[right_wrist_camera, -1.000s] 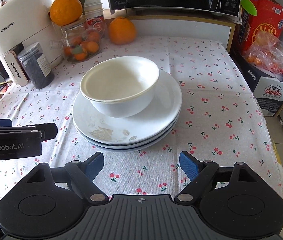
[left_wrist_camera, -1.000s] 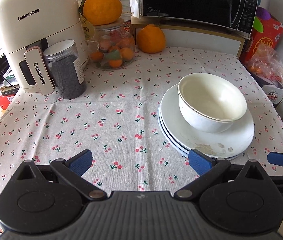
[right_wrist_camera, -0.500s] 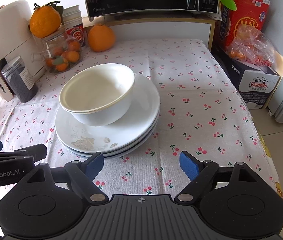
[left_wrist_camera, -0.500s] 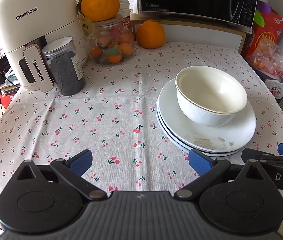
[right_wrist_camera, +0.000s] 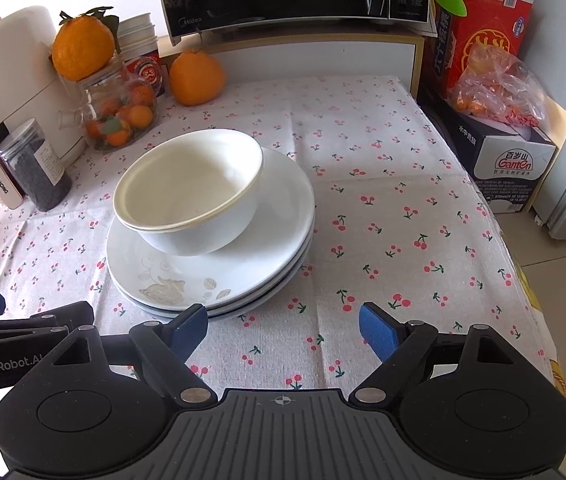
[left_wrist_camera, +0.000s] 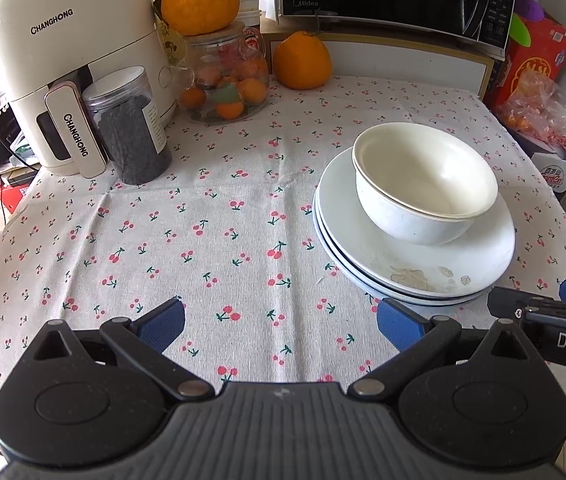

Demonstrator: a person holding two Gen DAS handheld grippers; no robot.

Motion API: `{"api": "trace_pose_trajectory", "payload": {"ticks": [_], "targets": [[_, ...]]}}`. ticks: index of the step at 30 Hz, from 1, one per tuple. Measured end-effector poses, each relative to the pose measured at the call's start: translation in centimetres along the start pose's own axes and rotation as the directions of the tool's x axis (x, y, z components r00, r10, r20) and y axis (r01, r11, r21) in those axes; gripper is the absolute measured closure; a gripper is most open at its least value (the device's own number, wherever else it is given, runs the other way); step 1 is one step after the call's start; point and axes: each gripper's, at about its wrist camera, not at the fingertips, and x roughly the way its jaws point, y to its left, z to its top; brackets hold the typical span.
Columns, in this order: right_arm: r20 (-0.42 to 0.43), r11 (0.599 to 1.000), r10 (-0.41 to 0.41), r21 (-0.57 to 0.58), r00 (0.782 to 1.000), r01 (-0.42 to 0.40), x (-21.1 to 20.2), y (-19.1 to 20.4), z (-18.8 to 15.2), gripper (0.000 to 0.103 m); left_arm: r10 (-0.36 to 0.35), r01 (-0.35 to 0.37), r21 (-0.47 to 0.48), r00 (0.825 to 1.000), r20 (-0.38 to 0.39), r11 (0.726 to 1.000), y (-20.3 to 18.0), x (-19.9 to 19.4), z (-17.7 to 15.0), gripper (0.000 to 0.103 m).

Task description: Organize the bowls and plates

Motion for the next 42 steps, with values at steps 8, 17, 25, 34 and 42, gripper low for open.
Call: {"api": "trace_pose_trajectory", "payload": {"ticks": [8,17,25,34,42], "targets": [[-0.004,1.0,-0.005,0.002,1.0,0.005,0.12,0.02,-0.05,0.018,-0.004,0.004,-0.002,1.0,-0.009,1.0,0.03,0.05,0.03,0.0],[-0.006,1.0,-0.003,0.003,1.0,0.003,0.11,-0.03,-0.04,0.018,-0.004,0.004,0.002,1.0,-0.012,1.0,-0.06,0.13,0.01,0.0],[-0.01,1.0,-0.006,0.001,1.0,0.006,0.16,0.01,-0.05,0.018,-0.006,0.006,0.0,1.0,-0.014,1.0,0.03,0.1,0.0,0.0],[-0.014,1.0,-0.007,-0.002,1.0,0.007,0.28,0.01,-0.13,0.018,-0.008,0.008,0.002,1.0,-0.016,1.0,-0.04,0.06,0.03,0.0],[-0.015,1.0,-0.007,-0.003,1.0,0.007,0.29,0.07,-0.11,0.018,-0.01,0.01,0.004,1.0,-0.021,1.0,-0.14,0.12,-0.07,0.0]]}}
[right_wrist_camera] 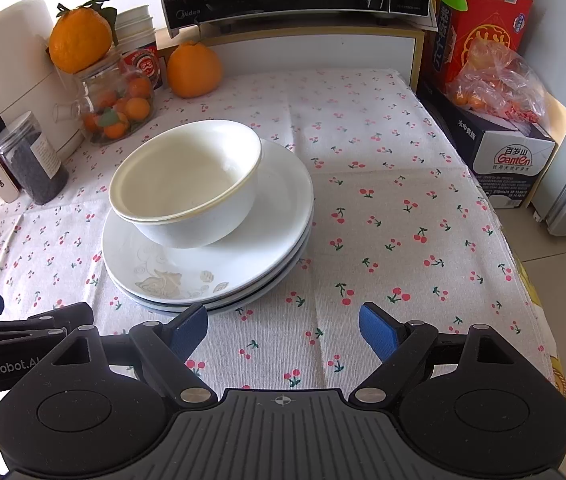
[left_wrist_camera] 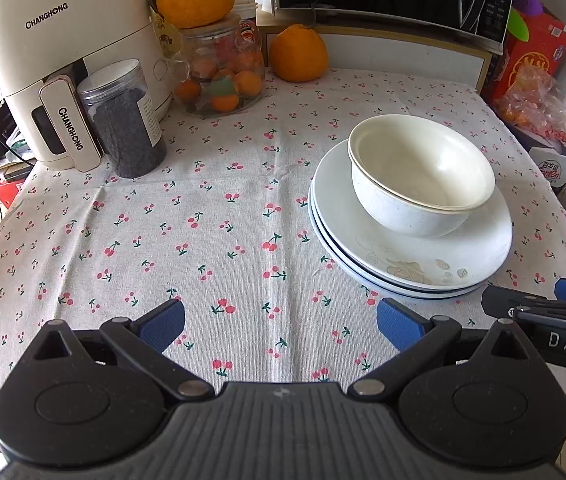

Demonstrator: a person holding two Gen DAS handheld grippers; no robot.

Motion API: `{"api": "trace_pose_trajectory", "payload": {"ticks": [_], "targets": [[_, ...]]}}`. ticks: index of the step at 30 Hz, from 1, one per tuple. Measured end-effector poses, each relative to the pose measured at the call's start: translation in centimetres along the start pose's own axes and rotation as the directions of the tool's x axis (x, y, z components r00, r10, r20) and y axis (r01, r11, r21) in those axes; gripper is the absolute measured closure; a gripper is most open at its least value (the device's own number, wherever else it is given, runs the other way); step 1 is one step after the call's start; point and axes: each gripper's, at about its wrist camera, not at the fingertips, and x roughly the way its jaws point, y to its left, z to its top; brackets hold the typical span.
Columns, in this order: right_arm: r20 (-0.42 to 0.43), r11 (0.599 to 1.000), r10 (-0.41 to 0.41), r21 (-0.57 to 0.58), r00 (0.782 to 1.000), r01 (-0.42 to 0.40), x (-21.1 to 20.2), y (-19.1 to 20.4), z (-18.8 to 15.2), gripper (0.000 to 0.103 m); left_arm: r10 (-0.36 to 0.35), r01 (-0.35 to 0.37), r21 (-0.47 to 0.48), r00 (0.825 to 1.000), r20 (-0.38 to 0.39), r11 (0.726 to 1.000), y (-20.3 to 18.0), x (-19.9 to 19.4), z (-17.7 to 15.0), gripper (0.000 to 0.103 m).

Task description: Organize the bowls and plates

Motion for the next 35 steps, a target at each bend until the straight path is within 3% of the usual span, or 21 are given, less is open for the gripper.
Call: {"api": "trace_pose_trajectory", "payload": {"ticks": [35], "targets": [[-0.004,1.0,0.0,-0.002,1.0,0.0,0.05,0.03,-0.06,0.018,0.003,-0.003,0.01,1.0,-0.006,1.0,0.13,0.1,0.08,0.001]]}}
